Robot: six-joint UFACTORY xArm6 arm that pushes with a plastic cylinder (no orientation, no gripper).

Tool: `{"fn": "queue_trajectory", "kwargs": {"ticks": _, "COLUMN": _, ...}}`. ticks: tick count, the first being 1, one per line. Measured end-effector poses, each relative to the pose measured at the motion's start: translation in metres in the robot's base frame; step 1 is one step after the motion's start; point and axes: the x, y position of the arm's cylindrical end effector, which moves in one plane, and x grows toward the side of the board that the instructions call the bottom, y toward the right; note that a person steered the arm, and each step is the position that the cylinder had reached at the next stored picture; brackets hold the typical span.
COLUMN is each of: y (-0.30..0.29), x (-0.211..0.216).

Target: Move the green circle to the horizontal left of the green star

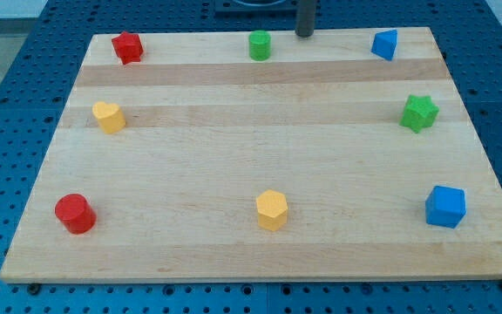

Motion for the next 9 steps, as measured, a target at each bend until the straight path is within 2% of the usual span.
{"fn": "queue_trajectory", "kwargs": {"ticks": 4, "y": -0.075, "x": 0.001}}
{"fn": "queue_trajectory", "kwargs": {"ticks": 7, "y": -0.061, "x": 0.015}}
{"fn": "queue_trajectory", "kwargs": {"ticks": 9, "y": -0.081, "x": 0.016}}
